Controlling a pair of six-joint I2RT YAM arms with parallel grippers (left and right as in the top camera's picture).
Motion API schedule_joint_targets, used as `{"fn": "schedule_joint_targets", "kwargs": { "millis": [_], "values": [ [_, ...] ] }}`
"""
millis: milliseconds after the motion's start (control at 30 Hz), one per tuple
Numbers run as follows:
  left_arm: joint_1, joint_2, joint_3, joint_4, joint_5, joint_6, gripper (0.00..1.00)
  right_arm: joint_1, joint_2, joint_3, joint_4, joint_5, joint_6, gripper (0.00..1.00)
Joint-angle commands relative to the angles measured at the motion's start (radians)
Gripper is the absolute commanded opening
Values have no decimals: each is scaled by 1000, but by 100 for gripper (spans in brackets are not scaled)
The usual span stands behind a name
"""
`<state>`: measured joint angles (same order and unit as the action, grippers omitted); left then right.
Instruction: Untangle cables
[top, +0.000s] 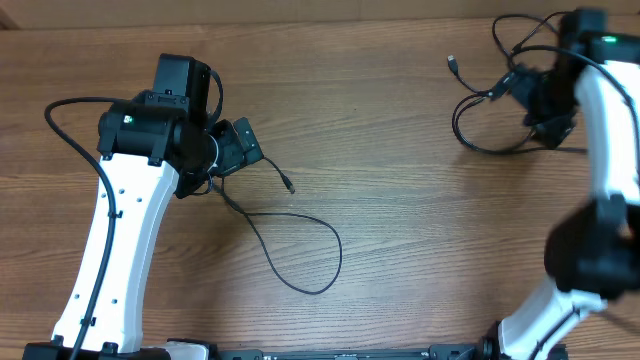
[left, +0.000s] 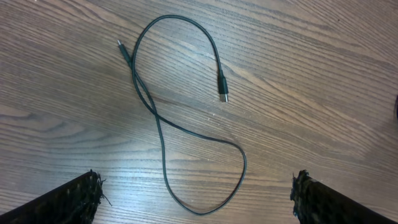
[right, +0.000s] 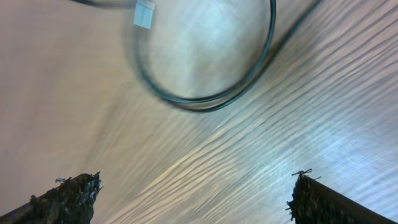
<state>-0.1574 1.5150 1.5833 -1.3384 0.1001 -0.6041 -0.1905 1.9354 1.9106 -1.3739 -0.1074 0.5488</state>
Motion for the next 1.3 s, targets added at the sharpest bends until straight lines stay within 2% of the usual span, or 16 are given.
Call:
{"fn": "schedule_joint_targets", "kwargs": {
  "millis": [0, 233, 500, 767, 967, 1267],
  "values": [
    [-7, 3, 7, 1, -7, -13, 99, 36, -135, 28, -19, -3, -35, 100],
    [-7, 3, 7, 2, -7, -13, 99, 119, -235, 28, -78, -54, -37, 100],
    [-7, 3, 7, 2, -7, -13, 100, 332, -244, 26, -95, -156, -165, 100],
    [-7, 3, 7, 2, -7, -13, 100, 531, -241, 26, 3, -156, -165, 100],
    [-7, 3, 7, 2, -7, -13, 100, 570, -241, 26, 78, -157, -164, 100],
    [-7, 3, 7, 2, -7, -13, 99, 603, -227, -7, 80, -175, -154, 100]
  ]
}}
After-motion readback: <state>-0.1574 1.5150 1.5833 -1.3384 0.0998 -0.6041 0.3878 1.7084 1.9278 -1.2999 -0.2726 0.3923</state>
